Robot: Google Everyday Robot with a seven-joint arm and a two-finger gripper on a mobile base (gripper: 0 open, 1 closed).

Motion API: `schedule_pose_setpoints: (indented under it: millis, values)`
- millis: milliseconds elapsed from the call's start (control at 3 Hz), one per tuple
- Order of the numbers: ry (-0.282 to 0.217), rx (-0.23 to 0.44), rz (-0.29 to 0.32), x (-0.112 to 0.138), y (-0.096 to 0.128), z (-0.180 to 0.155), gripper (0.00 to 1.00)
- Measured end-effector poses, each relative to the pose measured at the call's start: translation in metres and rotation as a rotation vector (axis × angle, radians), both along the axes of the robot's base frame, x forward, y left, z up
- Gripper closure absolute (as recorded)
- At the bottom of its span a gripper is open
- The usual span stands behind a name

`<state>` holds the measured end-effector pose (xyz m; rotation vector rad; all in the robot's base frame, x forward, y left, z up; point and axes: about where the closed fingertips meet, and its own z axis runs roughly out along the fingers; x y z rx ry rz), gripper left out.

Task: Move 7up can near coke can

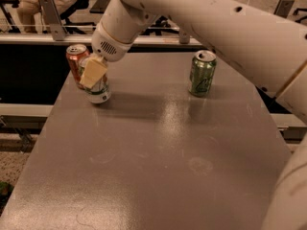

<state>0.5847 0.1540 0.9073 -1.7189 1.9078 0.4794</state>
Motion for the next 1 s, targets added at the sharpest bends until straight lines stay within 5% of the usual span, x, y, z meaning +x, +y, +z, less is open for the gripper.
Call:
schedule_pose_setpoints:
  millis: [667, 1000]
  values:
    - [0.018, -0.029, 0.022, 0.0029, -0.0062, -0.0185, 0.0]
    - [0.018, -0.029, 0.022, 0.0029, -0.0061, -0.0186, 0.0]
